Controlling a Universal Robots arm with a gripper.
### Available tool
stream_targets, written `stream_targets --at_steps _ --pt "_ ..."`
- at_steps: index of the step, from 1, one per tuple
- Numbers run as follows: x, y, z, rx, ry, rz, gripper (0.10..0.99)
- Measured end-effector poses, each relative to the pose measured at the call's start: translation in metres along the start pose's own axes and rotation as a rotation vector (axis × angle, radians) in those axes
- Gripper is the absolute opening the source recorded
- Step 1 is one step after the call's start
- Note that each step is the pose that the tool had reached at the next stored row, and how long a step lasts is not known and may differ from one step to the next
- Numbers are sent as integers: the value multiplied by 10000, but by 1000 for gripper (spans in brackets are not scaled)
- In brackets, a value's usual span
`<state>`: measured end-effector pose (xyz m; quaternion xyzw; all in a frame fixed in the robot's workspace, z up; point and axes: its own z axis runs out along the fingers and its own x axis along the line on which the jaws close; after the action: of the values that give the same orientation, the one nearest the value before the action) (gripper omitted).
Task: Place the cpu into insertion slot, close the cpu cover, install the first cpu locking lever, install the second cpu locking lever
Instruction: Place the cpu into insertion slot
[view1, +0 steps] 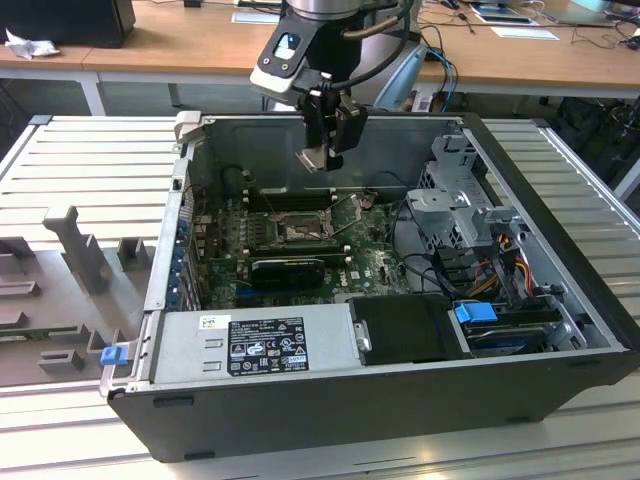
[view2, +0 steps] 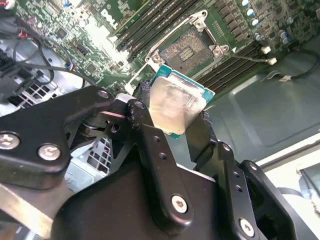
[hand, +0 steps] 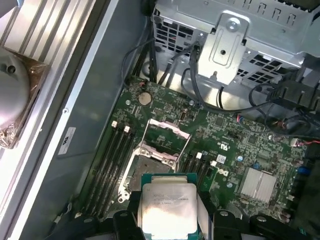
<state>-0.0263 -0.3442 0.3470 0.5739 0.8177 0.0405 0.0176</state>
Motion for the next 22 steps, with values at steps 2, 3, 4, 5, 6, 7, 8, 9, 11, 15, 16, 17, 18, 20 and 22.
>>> stream_targets --at_steps 2,3,4,5,6,7,8,9,11,15,16,17,18,20,22 --pt "2 -6 6 0 -12 107 525" --pt "4 -13 12 -1 -14 124 525" --pt "7 -20 16 -2 -13 129 525" --pt "8 -23 21 -2 -14 129 525" --pt "10 -30 24 -2 -14 130 525" --pt "11 -33 27 -2 -14 131 525" --pt "13 -40 34 -2 -14 137 525" --pt "13 -41 38 -1 -16 159 525" --pt "13 -41 41 -5 -32 340 525" --pt "13 -42 47 -14 -68 766 525" --pt "13 -42 48 -16 -82 926 525" --pt "13 -42 49 -18 -91 1032 525" --pt "13 -42 51 -21 -99 1130 525" --pt "13 -43 58 -24 -150 1557 525" --pt "13 -44 74 -33 -203 2148 525"
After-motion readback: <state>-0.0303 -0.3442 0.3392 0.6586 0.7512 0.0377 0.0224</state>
